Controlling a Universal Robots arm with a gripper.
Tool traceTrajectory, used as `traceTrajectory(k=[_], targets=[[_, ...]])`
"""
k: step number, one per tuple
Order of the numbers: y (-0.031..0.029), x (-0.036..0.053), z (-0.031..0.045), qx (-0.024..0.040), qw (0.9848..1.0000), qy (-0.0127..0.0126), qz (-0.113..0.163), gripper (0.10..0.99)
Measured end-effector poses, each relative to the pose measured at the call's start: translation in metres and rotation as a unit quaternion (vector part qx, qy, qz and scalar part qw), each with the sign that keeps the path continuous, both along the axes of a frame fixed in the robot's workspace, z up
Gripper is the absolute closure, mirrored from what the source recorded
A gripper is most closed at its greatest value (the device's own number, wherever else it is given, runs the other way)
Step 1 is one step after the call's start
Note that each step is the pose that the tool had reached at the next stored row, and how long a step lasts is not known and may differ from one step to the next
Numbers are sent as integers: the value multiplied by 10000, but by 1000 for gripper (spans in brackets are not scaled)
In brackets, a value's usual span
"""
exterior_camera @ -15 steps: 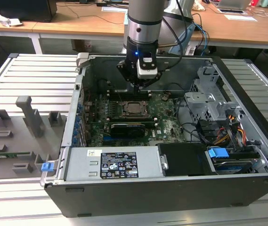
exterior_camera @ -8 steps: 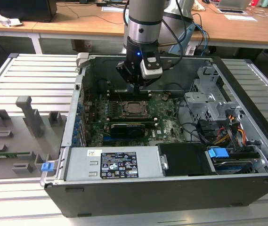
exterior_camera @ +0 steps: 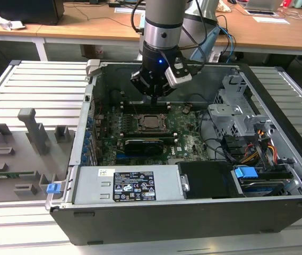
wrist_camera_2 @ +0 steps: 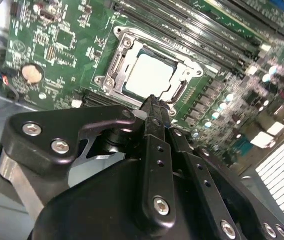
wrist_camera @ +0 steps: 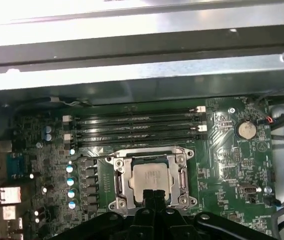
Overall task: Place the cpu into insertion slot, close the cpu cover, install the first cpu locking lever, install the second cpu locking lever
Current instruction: 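Install the first cpu locking lever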
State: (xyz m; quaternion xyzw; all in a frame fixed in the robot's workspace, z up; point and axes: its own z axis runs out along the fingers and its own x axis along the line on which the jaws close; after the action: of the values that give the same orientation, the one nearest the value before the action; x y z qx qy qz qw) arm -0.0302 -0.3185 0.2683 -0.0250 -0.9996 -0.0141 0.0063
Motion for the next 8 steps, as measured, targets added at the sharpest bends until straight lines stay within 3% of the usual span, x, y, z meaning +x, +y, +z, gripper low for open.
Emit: traceTrajectory(k=[3,4,6,7,8], targets=[[0,0,0,1,9996,-3,294,980],[0,-6,-1,0,9991,-14,424,980],[0,-41,-1,-3,9990,-25,442,980],[0,-52,0,-20,9990,-25,450,980],[0,-67,-1,-81,9989,-23,469,980]])
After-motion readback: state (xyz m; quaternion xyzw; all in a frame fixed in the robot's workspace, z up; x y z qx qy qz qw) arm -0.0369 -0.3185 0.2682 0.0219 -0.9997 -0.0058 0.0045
